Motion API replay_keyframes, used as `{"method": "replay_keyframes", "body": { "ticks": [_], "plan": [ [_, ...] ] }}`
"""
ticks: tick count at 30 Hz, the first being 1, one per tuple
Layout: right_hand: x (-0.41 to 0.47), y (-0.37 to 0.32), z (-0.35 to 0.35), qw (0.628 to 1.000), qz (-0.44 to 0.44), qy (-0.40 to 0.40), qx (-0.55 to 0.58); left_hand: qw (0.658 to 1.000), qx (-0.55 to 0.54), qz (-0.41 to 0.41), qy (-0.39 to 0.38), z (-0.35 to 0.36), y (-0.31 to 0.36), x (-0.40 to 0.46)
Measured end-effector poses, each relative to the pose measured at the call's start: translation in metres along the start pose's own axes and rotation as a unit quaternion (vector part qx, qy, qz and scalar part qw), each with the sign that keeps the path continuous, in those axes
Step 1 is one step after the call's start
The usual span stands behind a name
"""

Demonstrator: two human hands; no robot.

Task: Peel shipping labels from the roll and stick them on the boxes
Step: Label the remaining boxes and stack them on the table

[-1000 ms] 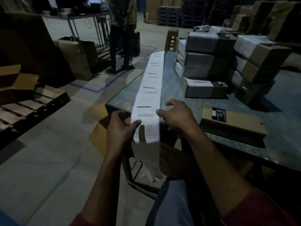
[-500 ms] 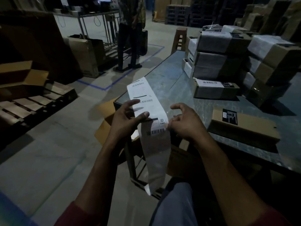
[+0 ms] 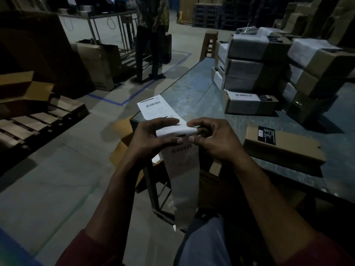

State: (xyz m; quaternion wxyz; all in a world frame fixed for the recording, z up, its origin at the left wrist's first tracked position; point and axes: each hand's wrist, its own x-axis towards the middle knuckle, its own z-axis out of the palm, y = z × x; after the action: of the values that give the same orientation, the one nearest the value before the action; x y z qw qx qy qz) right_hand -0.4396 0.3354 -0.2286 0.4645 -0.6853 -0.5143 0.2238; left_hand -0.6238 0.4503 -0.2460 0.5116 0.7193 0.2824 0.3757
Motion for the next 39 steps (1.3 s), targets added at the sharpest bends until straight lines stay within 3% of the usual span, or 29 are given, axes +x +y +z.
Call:
{"method": "replay_keyframes", "body": {
  "ticks": [3, 5, 7, 13, 16, 19, 22, 28, 39],
  "plan": [
    [0.003, 0.001, -0.003, 0.999, -0.017, 0.040, -0.005, 0.990, 0.066, 0.081, 0.090, 0.004, 0.001, 0.002],
    [0.006, 0.000, -0.005, 0.997, -0.029, 0.065, -0.024, 0.962, 0.168, 0.158, 0.147, 0.006, -0.004, 0.008],
    [0.008, -0.003, -0.008, 0.993, -0.047, 0.098, -0.049, 0.943, 0.228, 0.177, 0.164, 0.006, -0.006, 0.014],
    [0.022, -0.012, -0.035, 0.976, -0.055, 0.173, -0.123, 0.917, 0.272, 0.278, 0.089, 0.015, 0.010, 0.052],
    [0.030, -0.009, -0.052, 0.977, -0.023, 0.174, -0.119, 0.910, 0.265, 0.313, 0.056, 0.026, 0.011, 0.073],
    [0.033, -0.004, -0.067, 0.982, -0.017, 0.148, -0.120, 0.921, 0.230, 0.312, 0.030, 0.033, 0.015, 0.084],
    [0.031, -0.004, -0.076, 0.985, -0.017, 0.120, -0.121, 0.951, 0.185, 0.249, -0.021, 0.038, 0.017, 0.088],
    [0.031, -0.010, -0.076, 0.975, -0.097, 0.076, -0.183, 0.969, 0.112, 0.194, -0.108, 0.045, 0.013, 0.089],
    [0.040, -0.005, -0.073, 0.964, -0.144, 0.088, -0.204, 0.979, 0.038, 0.179, -0.090, 0.053, 0.016, 0.080]
  ]
}}
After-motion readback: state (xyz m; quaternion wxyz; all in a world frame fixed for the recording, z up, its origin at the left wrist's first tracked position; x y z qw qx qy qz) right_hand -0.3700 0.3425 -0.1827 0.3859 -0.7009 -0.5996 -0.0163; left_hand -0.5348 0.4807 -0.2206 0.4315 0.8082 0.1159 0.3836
